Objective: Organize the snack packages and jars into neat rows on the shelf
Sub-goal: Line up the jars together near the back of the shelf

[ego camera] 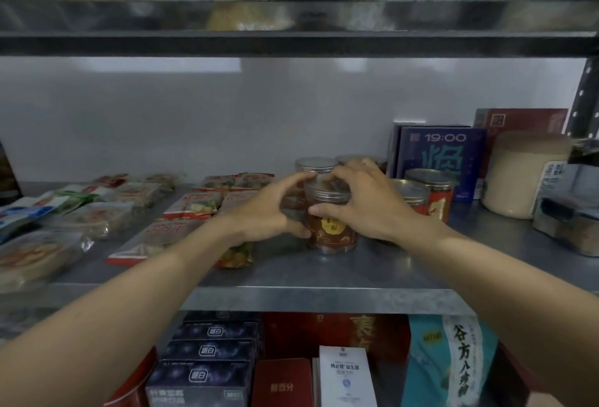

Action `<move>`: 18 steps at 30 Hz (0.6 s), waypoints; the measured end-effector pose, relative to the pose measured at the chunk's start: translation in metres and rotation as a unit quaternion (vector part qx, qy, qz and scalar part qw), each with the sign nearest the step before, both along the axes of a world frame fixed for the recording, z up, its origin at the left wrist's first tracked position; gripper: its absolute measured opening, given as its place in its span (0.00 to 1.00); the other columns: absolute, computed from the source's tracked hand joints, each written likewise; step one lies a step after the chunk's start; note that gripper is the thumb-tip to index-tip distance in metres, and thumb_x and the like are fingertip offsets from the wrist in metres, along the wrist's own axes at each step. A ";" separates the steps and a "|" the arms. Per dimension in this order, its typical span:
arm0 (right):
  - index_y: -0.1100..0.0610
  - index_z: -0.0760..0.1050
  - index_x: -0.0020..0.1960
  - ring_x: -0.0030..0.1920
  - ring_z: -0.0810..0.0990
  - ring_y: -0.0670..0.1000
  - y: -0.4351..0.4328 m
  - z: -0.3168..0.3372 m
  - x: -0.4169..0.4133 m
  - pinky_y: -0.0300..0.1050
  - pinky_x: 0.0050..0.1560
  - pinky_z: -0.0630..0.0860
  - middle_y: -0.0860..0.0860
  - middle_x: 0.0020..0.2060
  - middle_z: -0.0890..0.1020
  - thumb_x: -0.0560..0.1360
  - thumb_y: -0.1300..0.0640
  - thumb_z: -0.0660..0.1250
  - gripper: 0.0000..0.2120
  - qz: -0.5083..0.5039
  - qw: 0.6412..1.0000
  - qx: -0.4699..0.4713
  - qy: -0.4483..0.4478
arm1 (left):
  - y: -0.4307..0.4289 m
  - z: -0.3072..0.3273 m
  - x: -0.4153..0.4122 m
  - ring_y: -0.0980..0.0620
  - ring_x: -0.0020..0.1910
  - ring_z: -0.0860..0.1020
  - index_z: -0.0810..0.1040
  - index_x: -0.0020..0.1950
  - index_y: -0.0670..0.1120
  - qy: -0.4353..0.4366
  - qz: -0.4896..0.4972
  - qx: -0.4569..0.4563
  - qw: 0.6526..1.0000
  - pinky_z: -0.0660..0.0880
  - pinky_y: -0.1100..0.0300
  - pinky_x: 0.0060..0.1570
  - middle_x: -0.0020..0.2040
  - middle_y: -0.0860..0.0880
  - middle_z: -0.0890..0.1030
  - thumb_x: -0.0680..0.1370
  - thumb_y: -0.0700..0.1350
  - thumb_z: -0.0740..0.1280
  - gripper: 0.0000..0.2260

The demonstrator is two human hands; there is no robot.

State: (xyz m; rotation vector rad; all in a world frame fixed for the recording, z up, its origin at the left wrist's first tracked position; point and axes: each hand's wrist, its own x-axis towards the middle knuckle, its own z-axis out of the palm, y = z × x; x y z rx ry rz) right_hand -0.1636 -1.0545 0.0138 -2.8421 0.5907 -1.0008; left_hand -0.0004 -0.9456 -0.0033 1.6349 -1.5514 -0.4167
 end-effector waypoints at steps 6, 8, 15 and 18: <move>0.51 0.77 0.63 0.54 0.64 0.47 0.005 -0.002 -0.005 0.47 0.54 0.68 0.50 0.54 0.76 0.68 0.35 0.70 0.29 0.024 1.000 0.000 -0.015 | 0.004 -0.009 -0.010 0.56 0.53 0.79 0.69 0.67 0.51 -0.009 0.007 -0.075 0.997 0.76 0.49 0.59 0.55 0.56 0.78 0.65 0.44 0.79 0.33; 0.51 0.77 0.62 0.53 0.64 0.46 0.006 -0.003 -0.007 0.47 0.55 0.69 0.49 0.53 0.76 0.68 0.35 0.70 0.29 0.033 0.999 0.004 -0.024 | 0.005 -0.009 -0.011 0.55 0.53 0.79 0.69 0.67 0.50 -0.021 0.006 -0.081 0.996 0.77 0.49 0.58 0.56 0.55 0.77 0.65 0.47 0.78 0.33; 0.51 0.77 0.62 0.53 0.65 0.47 0.009 -0.004 -0.009 0.49 0.55 0.70 0.47 0.51 0.74 0.68 0.35 0.70 0.29 0.042 0.999 0.010 -0.022 | 0.009 -0.011 -0.013 0.53 0.55 0.78 0.69 0.67 0.51 -0.030 0.012 -0.088 0.996 0.77 0.48 0.57 0.57 0.54 0.77 0.65 0.49 0.78 0.33; 0.51 0.76 0.63 0.53 0.64 0.46 0.011 -0.005 -0.011 0.48 0.54 0.69 0.46 0.50 0.72 0.70 0.35 0.69 0.28 0.043 0.999 0.007 -0.018 | 0.010 -0.011 -0.014 0.53 0.55 0.78 0.69 0.67 0.51 -0.030 0.015 -0.085 0.996 0.77 0.48 0.57 0.57 0.54 0.77 0.66 0.46 0.78 0.32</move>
